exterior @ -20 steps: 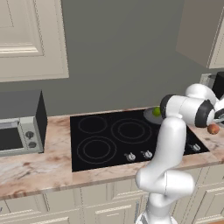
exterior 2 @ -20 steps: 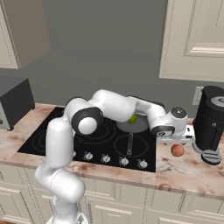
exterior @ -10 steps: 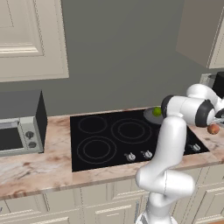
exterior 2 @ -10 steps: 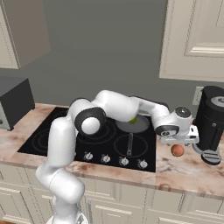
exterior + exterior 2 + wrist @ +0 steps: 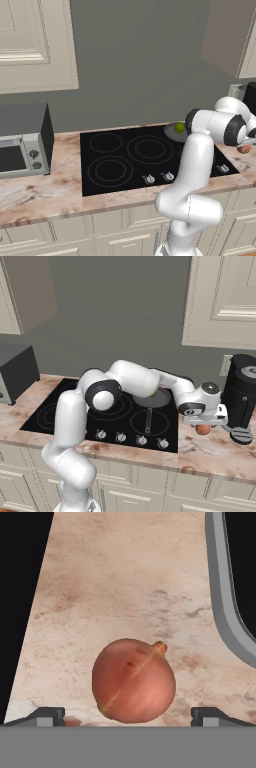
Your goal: Put the lime and onion in the pan. Then turn on the rear right burner and set the heat to medium.
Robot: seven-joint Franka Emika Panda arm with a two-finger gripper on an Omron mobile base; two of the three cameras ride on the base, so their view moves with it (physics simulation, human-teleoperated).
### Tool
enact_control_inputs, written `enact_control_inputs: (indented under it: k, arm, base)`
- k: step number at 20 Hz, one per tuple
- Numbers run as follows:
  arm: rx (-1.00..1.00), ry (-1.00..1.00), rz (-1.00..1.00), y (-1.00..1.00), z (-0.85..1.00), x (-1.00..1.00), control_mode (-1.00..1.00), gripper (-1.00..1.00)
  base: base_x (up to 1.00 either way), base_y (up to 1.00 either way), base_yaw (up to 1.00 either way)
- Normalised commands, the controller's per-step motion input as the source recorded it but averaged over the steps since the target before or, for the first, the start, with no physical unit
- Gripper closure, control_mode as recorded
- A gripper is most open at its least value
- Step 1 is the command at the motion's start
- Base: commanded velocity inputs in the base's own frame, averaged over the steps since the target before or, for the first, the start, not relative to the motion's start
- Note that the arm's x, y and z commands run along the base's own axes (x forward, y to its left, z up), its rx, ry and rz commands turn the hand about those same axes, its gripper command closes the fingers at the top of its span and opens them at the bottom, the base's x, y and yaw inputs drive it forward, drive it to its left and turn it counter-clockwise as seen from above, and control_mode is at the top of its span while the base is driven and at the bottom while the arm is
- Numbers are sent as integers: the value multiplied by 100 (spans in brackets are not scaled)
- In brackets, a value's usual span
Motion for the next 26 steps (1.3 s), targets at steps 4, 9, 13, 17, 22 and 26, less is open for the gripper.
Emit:
enact_control_inputs:
  k: [4,9,13,17,22,26]
  arm:
    - [0,0,0,10,0,2,-100,-100]
    - [0,0,0,1,-1,3,-100,-100]
    - [0,0,0,0,-13,0,-100,-100]
    - [0,0,0,0,-18,6,-100,-100]
    - [1,0,0,0,-8,9,-100,-100]
    - [0,0,0,0,-14,13,-100,-100]
  base:
    - [0,0,0]
    - [0,0,0]
    - [0,0,0]
    - [0,0,0]
    - [0,0,0]
    - [0,0,0]
